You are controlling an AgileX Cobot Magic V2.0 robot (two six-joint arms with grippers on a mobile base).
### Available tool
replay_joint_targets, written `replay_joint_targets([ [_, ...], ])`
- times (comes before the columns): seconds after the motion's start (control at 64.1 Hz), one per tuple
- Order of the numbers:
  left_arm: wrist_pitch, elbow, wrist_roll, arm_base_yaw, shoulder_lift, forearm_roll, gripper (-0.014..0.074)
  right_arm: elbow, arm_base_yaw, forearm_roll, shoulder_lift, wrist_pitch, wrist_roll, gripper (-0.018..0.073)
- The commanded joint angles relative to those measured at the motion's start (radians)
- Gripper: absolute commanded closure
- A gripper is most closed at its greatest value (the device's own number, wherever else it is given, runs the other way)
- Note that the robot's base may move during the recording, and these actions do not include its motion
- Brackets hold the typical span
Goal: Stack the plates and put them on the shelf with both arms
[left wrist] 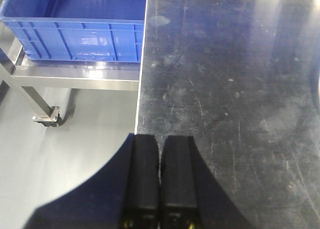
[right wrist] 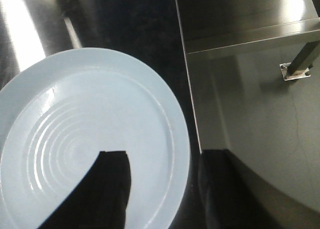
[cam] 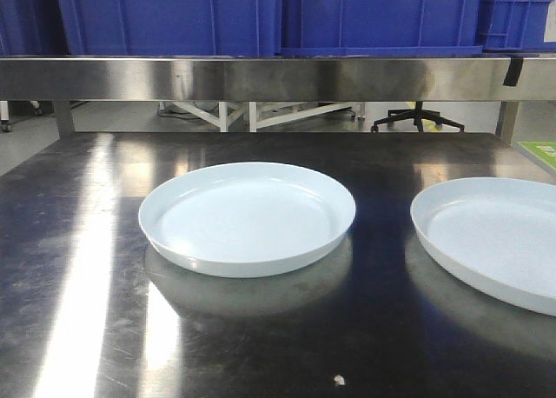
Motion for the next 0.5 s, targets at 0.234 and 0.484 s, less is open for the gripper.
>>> replay_joint_targets([
  [0.234, -0.076, -0.027, -0.005, 0.002, -0.007, 0.002, 0.0510, -0.037, -0.006, -0.007, 0.054, -0.094, -0.009, 0.0122],
  [0.484, -0.076, -0.027, -0.005, 0.002, -0.007, 0.002, 0.0510, -0.102, -0.006, -0.008, 0.206, -0.148, -0.009, 0.0122],
])
